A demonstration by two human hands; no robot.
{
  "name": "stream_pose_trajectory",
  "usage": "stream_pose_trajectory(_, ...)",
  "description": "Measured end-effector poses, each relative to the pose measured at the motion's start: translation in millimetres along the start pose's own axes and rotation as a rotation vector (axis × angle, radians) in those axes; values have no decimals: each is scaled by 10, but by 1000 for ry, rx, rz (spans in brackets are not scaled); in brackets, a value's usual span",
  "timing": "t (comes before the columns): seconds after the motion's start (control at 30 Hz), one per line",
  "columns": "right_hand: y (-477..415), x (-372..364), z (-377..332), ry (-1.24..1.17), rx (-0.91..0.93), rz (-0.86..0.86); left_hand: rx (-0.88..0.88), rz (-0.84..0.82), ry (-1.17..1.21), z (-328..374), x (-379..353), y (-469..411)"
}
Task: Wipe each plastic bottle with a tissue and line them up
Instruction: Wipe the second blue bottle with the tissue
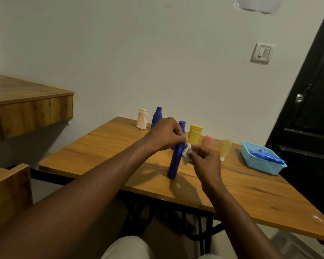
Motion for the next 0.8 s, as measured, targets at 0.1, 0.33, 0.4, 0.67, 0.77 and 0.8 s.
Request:
stream_pose_trajectory(0.1,-69,-79,-111,-6,33,11,-3,-4,-14,9,0,10)
stream_pose_trajectory(0.33,132,-362,450,137,-144,-248,2,12,11,-19,3,3)
stream_pose_trajectory(0.4,194,-363,599,184,-178,-294,4,11,19,-27,-1,12)
stream_pose_trajectory(0.67,23,-104,409,28,-181,-152,-11,27,29,-26,7,-1)
stream_pose_trajectory(0.77,-110,-40,192,-65,-129,-32,-12,22,12,-27,0,3)
stream_pose_trajectory(0.8,-140,-63,118,-79,-109,-27,-13,18,8,-27,-9,0)
Point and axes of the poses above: each hand's wrist, its own y-axis away from the middle knuckle, its own x-axis out of the back of the hand, z = x × y, the point moved 10 cm from there along -y, towards the middle knuckle, and after that the axes turned 13 degrees about z, right-handed, at the moved point
